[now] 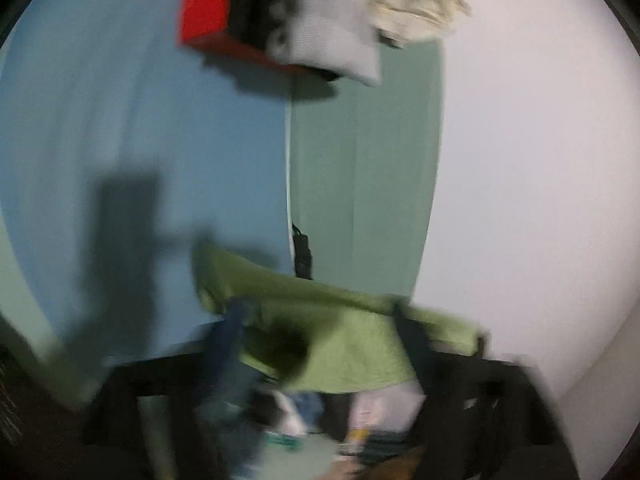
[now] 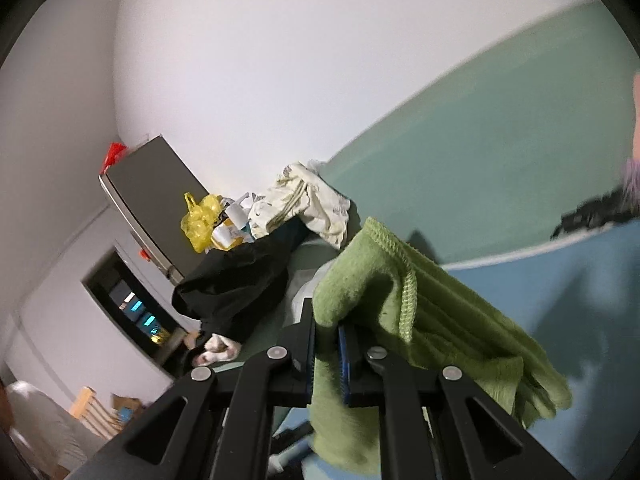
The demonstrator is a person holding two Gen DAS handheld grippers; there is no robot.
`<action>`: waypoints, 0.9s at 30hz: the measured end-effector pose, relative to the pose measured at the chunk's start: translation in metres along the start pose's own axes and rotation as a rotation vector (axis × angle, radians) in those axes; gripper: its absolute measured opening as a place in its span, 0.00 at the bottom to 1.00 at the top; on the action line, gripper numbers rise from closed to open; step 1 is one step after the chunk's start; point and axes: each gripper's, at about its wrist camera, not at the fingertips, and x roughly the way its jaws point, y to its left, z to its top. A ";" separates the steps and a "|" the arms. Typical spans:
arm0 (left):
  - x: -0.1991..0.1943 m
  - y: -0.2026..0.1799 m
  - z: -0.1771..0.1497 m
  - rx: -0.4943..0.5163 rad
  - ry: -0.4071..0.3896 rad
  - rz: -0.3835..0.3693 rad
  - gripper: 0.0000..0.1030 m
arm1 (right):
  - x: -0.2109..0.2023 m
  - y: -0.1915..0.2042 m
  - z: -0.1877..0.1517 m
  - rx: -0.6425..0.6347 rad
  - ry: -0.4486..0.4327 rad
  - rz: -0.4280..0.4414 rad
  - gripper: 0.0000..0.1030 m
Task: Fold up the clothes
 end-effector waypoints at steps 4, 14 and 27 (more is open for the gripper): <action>-0.008 -0.039 -0.022 0.406 0.060 0.071 0.79 | 0.000 0.007 -0.001 -0.023 0.024 0.012 0.10; -0.003 -0.145 -0.131 1.475 0.031 0.228 0.79 | 0.009 -0.002 -0.022 0.047 0.180 0.088 0.10; 0.040 -0.132 -0.138 1.460 -0.062 0.588 0.37 | 0.015 0.005 -0.036 -0.001 0.230 0.037 0.10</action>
